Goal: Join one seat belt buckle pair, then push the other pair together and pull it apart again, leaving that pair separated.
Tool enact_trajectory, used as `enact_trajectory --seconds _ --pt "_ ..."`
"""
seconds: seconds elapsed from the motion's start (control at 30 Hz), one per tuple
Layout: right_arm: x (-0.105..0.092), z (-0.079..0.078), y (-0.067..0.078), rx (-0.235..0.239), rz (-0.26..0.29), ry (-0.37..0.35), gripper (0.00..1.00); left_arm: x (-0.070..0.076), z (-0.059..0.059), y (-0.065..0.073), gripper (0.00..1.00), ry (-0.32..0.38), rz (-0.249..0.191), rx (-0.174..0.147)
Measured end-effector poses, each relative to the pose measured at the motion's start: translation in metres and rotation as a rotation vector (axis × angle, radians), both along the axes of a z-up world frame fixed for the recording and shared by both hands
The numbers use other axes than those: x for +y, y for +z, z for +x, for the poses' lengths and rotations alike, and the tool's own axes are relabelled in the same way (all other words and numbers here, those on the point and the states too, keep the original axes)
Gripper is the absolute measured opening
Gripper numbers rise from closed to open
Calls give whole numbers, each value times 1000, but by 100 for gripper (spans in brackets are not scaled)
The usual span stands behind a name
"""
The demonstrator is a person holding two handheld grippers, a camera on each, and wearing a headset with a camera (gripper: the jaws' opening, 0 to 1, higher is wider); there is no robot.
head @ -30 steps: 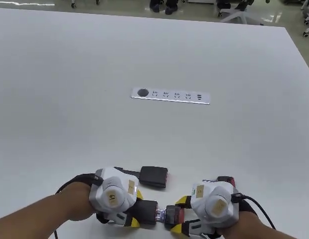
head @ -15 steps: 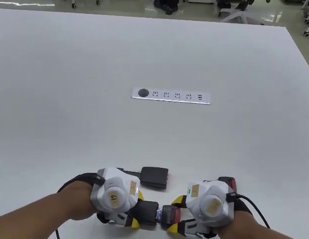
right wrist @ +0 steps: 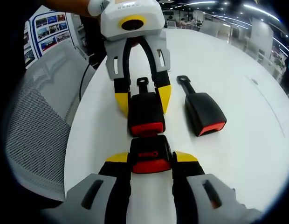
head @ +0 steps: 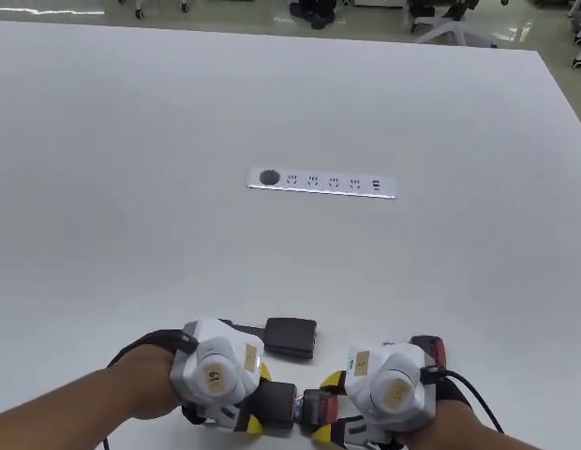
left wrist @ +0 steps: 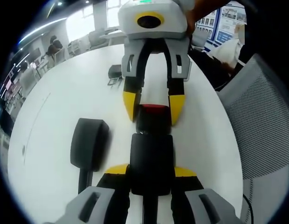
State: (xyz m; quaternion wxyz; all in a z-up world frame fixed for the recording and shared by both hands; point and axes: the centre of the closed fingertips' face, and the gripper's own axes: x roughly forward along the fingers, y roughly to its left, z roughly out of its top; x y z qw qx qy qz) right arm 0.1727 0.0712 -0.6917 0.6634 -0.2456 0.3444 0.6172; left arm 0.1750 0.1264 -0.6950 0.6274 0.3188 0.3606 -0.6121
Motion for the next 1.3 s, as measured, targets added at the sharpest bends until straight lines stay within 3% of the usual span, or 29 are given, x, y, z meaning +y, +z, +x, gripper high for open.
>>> enact_trajectory --seconds 0.43,0.63,0.73,0.87,1.03,1.3 --pt "-4 -1 -1 -19 -5 -5 32 -3 2 1 34 20 -5 4" --pt "-5 0 0 -27 19 -6 31 -3 2 3 34 23 -18 3" --pt "-4 -1 1 -35 28 2 31 -2 0 5 34 44 -73 36" --pt "-4 0 1 -37 49 -19 31 -3 2 6 34 13 -62 32" --pt "-5 0 0 -48 100 -44 31 -2 2 6 34 5 -73 33" --pt "-4 -2 0 -80 125 -59 31 -2 1 7 33 0 -101 46"
